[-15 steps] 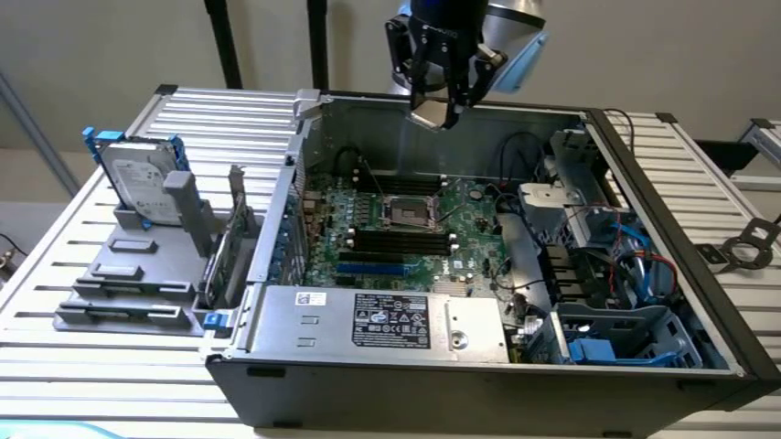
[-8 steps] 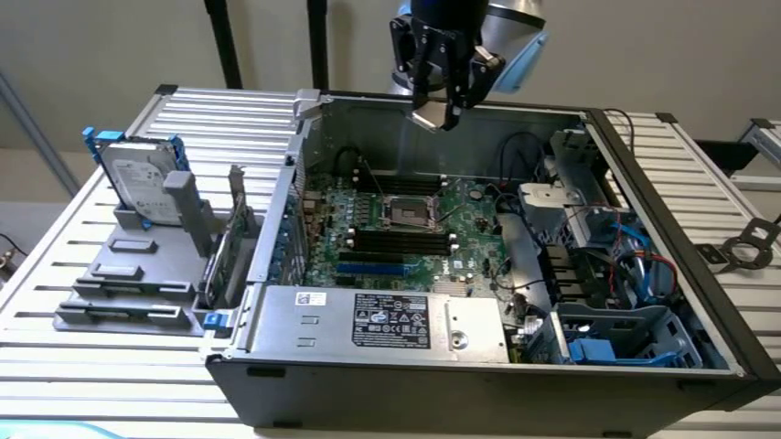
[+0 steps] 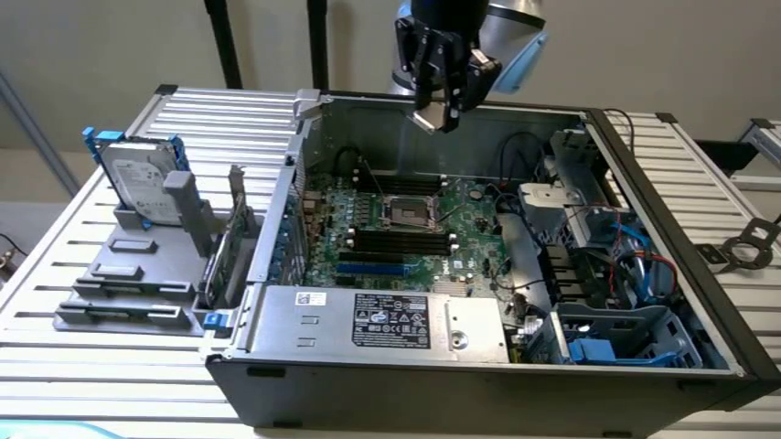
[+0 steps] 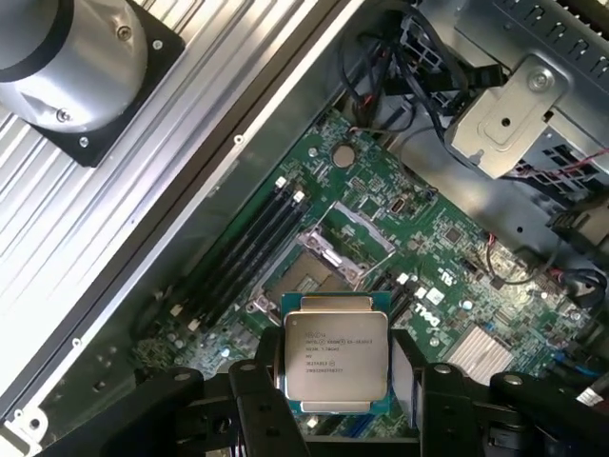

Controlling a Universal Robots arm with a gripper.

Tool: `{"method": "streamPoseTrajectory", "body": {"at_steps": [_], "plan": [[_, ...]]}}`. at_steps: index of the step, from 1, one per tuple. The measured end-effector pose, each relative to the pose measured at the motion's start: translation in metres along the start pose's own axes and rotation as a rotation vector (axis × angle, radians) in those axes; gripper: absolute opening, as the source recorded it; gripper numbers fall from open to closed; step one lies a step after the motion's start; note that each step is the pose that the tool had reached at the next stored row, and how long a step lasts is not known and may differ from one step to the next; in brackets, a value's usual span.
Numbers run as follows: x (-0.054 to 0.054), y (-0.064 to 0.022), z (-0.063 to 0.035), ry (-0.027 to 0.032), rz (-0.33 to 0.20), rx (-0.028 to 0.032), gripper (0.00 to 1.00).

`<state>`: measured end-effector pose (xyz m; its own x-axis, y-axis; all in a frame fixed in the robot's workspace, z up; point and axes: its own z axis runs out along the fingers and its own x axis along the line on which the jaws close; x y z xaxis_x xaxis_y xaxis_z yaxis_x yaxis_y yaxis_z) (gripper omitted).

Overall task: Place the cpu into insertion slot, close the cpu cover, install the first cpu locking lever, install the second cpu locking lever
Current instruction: 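Place the cpu into insertion slot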

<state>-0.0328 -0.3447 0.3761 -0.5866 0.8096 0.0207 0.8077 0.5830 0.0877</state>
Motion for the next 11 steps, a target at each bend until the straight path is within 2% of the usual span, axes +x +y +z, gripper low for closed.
{"method": "streamPoseTrajectory", "body": {"at_steps": [11], "plan": [[-0.0001,-0.0002,0.0026,-0.0144,0.176,-0.0021,0.55]]}}
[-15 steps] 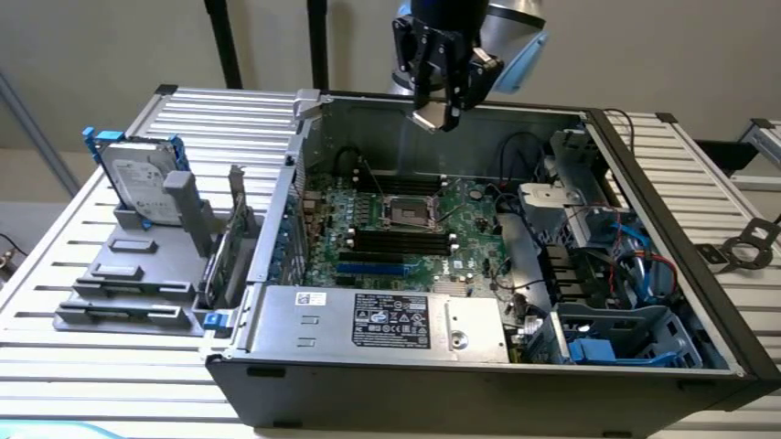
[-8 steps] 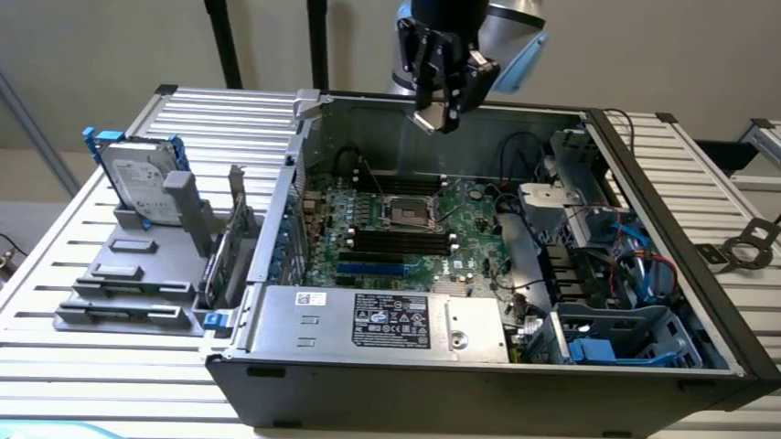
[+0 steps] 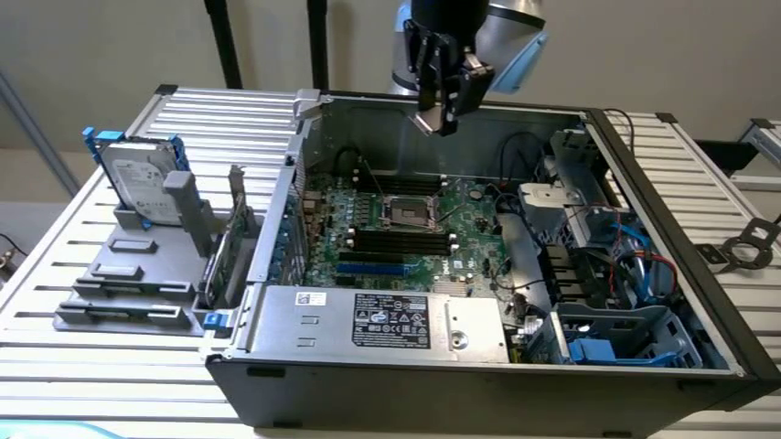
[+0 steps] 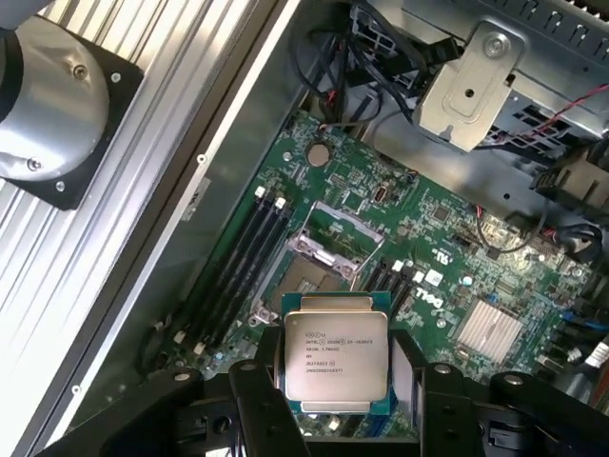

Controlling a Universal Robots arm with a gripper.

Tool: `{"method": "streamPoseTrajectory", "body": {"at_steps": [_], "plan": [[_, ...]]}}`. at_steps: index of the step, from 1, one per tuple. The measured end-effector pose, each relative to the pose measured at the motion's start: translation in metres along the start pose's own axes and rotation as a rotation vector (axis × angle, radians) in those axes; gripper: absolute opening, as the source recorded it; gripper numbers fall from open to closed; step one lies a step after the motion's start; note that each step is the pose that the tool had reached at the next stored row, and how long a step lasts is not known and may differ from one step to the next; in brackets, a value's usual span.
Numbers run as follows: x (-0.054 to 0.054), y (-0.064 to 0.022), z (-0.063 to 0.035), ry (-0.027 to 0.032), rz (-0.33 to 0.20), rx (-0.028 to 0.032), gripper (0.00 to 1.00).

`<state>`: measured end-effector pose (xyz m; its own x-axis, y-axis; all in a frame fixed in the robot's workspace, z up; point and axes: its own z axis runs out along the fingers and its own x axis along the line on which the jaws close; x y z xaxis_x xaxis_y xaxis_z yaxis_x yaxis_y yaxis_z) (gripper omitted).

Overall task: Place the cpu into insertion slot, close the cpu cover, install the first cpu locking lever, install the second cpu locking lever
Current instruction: 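Place the cpu into insertion slot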

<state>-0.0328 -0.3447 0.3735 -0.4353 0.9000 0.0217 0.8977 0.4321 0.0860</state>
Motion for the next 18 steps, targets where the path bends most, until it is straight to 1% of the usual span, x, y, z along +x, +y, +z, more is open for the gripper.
{"method": "streamPoseTrajectory", "body": {"at_steps": [14,18], "plan": [[-0.0001,-0.0003,0.004,-0.0186,0.226,-0.0032,0.55],[-0.0001,-0.0005,0.0056,-0.0227,0.287,-0.001,0.55]]}}
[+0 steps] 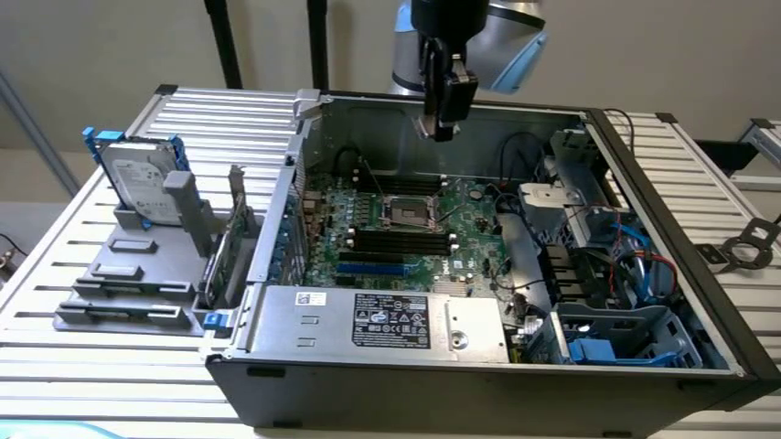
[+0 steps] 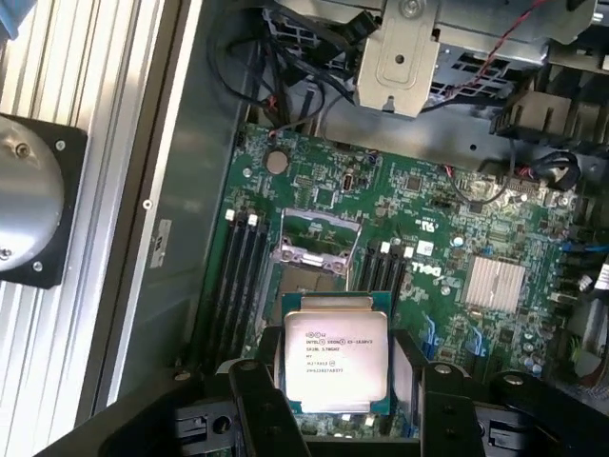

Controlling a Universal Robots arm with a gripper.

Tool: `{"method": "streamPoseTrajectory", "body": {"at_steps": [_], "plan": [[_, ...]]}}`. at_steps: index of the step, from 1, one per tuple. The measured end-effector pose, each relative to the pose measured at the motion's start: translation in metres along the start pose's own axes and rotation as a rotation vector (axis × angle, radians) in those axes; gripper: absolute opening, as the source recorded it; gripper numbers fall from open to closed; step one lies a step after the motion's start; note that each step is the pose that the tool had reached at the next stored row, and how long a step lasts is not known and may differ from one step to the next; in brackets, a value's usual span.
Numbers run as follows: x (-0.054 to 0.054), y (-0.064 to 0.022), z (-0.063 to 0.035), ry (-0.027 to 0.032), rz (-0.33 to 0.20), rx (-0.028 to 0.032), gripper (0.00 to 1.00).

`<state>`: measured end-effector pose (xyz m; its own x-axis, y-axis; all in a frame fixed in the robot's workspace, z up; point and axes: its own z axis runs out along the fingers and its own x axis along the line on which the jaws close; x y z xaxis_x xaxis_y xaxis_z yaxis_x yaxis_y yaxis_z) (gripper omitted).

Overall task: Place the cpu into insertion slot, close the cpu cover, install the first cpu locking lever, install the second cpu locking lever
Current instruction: 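Place the cpu into insertion slot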

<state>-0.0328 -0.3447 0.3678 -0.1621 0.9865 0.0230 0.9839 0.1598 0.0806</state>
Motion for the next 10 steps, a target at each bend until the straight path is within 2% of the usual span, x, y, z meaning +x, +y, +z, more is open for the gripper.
{"method": "streamPoseTrajectory", "body": {"at_steps": [10], "plan": [[-0.0001,-0.0004,0.0045,-0.0093,0.148,0.0131,0.55]]}}
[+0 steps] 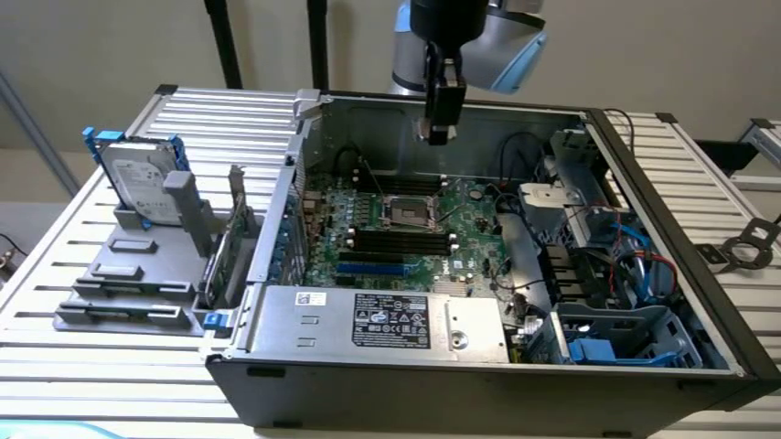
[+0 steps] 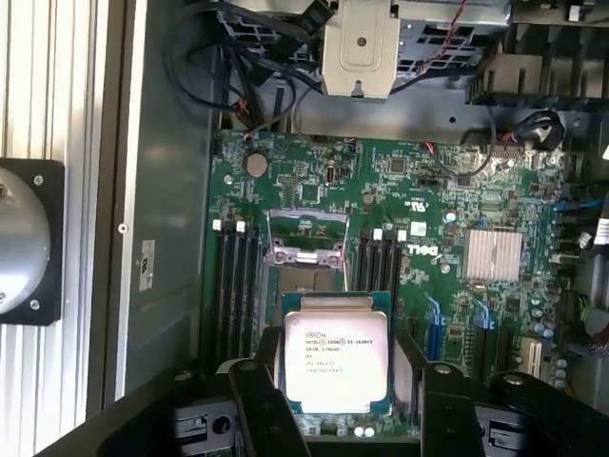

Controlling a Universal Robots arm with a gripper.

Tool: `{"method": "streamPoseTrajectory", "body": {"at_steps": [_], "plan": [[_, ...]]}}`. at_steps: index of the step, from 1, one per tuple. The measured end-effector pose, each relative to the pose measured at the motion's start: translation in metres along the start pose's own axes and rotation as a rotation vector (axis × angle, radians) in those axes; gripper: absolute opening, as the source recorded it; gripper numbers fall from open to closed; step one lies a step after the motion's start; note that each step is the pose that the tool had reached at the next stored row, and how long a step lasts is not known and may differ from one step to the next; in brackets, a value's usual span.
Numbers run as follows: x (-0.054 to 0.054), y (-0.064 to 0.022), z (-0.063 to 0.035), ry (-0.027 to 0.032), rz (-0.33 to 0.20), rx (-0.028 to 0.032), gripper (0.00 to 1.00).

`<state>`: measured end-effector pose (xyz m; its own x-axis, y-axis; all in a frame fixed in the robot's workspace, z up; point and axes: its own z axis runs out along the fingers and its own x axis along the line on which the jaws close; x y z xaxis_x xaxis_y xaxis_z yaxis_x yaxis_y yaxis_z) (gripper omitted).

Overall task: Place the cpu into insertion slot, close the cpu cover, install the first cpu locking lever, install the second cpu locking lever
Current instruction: 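Place the cpu into insertion slot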

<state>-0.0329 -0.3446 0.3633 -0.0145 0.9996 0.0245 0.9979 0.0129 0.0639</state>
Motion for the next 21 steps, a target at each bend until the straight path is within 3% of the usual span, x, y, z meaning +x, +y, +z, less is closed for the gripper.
{"method": "streamPoseTrajectory", "body": {"at_steps": [5,8,14,17,18,21], "plan": [[0.0,-0.0001,0.0023,-0.0047,0.073,0.0078,0.55],[0.0,-0.0014,0.0038,-0.0045,0.086,0.0146,0.55],[0.0,-0.005,0.0071,0.0021,0.087,0.0182,0.55],[0.0,-0.0055,0.0103,0.0148,0.088,0.0186,0.55],[0.0,-0.0059,0.012,0.0167,0.088,0.0181,0.55],[0.0,-0.0077,0.0174,0.0172,0.088,0.018,0.55]]}}
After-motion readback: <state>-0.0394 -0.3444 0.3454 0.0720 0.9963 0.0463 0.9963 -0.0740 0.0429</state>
